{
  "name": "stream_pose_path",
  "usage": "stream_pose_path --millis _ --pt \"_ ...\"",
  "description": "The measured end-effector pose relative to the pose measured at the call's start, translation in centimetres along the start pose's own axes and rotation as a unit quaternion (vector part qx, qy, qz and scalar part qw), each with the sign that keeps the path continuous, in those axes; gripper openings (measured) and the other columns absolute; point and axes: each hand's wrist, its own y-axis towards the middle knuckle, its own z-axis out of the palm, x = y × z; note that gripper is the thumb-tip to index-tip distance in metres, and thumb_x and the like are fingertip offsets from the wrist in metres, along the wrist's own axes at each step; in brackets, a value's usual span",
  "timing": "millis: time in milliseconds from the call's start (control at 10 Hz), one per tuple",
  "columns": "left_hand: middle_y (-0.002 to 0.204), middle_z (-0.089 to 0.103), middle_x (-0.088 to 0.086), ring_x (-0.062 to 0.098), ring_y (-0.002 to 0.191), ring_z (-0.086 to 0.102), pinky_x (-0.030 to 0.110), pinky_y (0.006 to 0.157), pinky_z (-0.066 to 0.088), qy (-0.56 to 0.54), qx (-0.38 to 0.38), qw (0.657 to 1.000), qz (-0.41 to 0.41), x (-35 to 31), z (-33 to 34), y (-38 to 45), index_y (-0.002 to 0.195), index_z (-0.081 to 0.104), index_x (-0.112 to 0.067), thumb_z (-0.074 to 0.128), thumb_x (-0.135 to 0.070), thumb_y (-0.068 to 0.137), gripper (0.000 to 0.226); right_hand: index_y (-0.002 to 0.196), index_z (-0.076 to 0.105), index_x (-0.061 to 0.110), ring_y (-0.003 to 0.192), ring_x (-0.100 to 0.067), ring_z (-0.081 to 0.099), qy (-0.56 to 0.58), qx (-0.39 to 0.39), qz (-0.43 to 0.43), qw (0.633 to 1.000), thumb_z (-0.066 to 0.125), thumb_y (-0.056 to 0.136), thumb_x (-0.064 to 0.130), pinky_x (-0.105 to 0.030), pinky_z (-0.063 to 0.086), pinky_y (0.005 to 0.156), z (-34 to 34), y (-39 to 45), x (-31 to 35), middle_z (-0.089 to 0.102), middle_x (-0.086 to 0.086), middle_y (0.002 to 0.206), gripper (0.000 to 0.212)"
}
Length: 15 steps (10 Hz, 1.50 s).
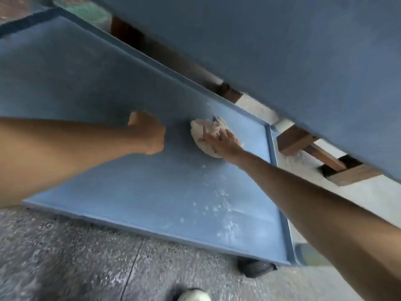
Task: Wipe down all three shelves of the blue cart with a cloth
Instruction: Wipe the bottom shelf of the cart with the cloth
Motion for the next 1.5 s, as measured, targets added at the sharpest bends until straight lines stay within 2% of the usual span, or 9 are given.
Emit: stream_pose_path --millis 100,200,400,600,800,900,1200,1400,1500 --pt "0.126 0.055 0.015 0.036 0.119 0.048 0.035 0.085 0.048 0.084 -0.040 0.993 0.067 -2.1 2.8 -1.7 0.123 0.055 -0.009 0.034 -0.031 0.099 0.038 0.148 0.048 0.016 0.136 -0.036 0.046 -0.010 -0.016 0.006 1.000 0.042 0.102 0.058 -0.018 0.044 0.080 1.6 -0.9 -1.8 0.051 -0.017 0.150 0.063" --pt "0.124 0.053 0.015 0.033 0.114 0.049 0.040 0.075 0.050 0.077 -0.114 0.989 0.051 -1.8 4.6 -2.3 0.125 0.047 -0.010 0.028 -0.035 0.101 0.040 0.139 0.057 0.022 0.117 -0.037 0.061 -0.113 -0.114 0.022 0.987 0.027 0.082 0.085 -0.035 0.041 0.081 1.3 0.7 -1.5 0.066 -0.008 0.130 0.090" --pt "0.122 0.052 0.015 0.033 0.115 0.052 0.040 0.081 0.052 0.027 -0.105 0.994 0.033 -1.8 3.8 -1.8 0.119 0.048 -0.012 0.036 -0.040 0.097 0.038 0.152 0.041 0.014 0.130 -0.040 0.054 -0.080 -0.181 0.025 0.980 0.014 0.097 0.068 -0.050 0.043 0.104 5.3 -1.4 -0.9 0.054 -0.018 0.145 0.082" --pt "0.120 0.049 0.015 0.036 0.115 0.050 0.042 0.082 0.050 -0.037 -0.116 0.993 -0.011 -2.6 4.3 -2.9 0.114 0.048 -0.010 0.041 -0.040 0.092 0.037 0.106 0.064 0.014 0.096 -0.036 0.067 -0.150 -0.166 -0.069 0.972 0.021 0.104 0.050 -0.040 0.046 0.077 7.4 -7.1 -0.9 0.065 -0.011 0.094 0.056" --pt "0.121 0.045 0.017 0.037 0.117 0.045 0.043 0.080 0.048 -0.036 -0.107 0.993 -0.032 -3.1 4.3 -3.2 0.115 0.046 -0.010 0.043 -0.036 0.094 0.034 0.127 0.060 0.004 0.104 -0.041 0.063 -0.217 -0.172 -0.148 0.949 0.021 0.102 0.058 -0.039 0.038 0.070 10.5 -15.7 -0.4 0.062 -0.031 0.120 0.071" --pt "0.116 0.043 0.017 0.038 0.114 0.044 0.045 0.084 0.048 -0.064 -0.094 0.993 -0.037 -3.5 4.3 -3.4 0.111 0.044 -0.010 0.043 -0.033 0.094 0.028 0.132 0.058 0.007 0.137 -0.041 0.042 -0.135 -0.117 -0.186 0.966 0.034 0.098 0.056 -0.047 0.038 0.110 11.4 -18.5 -2.3 0.042 -0.030 0.151 0.064" --pt "0.103 0.040 -0.001 0.024 0.100 0.045 0.036 0.081 0.044 -0.104 -0.131 0.981 0.103 -4.1 5.1 -5.8 0.097 0.043 -0.021 0.040 -0.032 0.091 0.013 0.113 0.077 0.020 0.149 -0.009 0.026 -0.076 -0.005 -0.326 0.942 0.065 0.084 0.017 -0.036 0.020 0.121 8.2 -18.9 -11.8 0.037 0.021 0.159 0.032" --pt "0.096 0.040 -0.005 0.021 0.096 0.045 0.034 0.076 0.039 -0.108 -0.132 0.980 0.101 -3.6 4.9 -4.4 0.086 0.042 -0.026 0.049 -0.035 0.087 0.011 0.130 0.065 0.041 0.134 0.013 0.038 0.121 0.028 -0.209 0.970 0.050 0.081 -0.004 -0.005 0.028 0.108 4.8 -19.9 -13.9 0.055 0.027 0.139 0.068" --pt "0.095 0.039 -0.006 0.019 0.100 0.043 0.031 0.072 0.028 -0.100 -0.123 0.983 0.091 -4.1 4.5 -3.4 0.083 0.044 -0.026 0.054 -0.034 0.087 0.014 0.151 0.036 0.037 0.139 -0.005 0.034 0.116 -0.068 -0.080 0.988 0.049 0.098 0.036 -0.018 0.029 0.107 6.4 -20.7 -12.7 0.043 0.013 0.150 0.055"
